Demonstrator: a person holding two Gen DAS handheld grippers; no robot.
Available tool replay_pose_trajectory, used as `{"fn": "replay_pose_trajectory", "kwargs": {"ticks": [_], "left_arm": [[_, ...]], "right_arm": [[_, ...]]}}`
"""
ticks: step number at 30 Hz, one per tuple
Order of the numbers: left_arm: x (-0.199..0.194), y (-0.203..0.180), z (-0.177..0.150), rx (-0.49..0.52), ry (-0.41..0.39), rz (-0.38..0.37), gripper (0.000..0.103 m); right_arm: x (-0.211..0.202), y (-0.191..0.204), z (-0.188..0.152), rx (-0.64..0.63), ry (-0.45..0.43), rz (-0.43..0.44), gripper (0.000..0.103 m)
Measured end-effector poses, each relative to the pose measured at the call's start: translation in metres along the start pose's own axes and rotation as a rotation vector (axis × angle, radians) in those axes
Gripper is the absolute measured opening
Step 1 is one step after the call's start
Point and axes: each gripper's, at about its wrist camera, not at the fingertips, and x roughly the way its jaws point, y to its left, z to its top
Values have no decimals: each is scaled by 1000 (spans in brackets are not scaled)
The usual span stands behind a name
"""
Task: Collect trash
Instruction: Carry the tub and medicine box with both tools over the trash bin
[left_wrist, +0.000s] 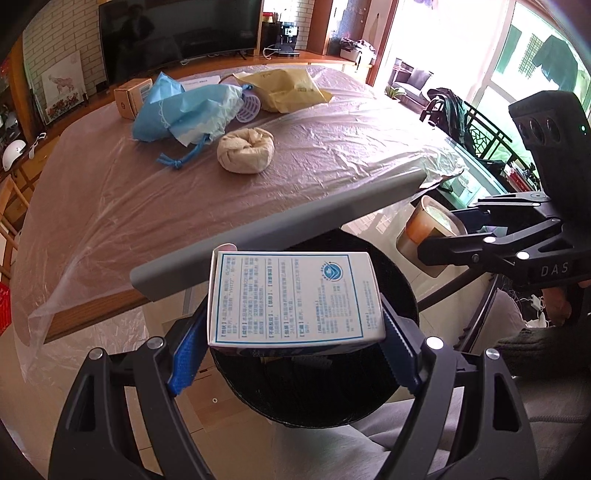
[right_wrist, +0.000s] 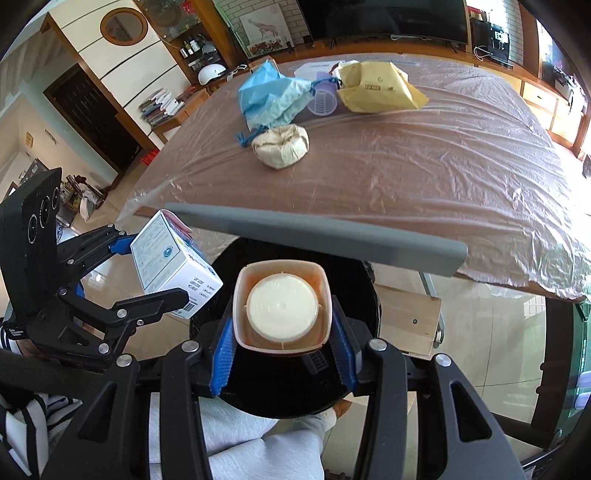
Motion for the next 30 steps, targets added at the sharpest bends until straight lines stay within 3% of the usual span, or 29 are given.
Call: {"fn": "replay_pose_trajectory", "kwargs": {"ticks": [30], "left_arm": [[36,-3,-22,11,100,57,83]], "right_arm": [[45,-5,-17,-44,108,-78,45]]}}
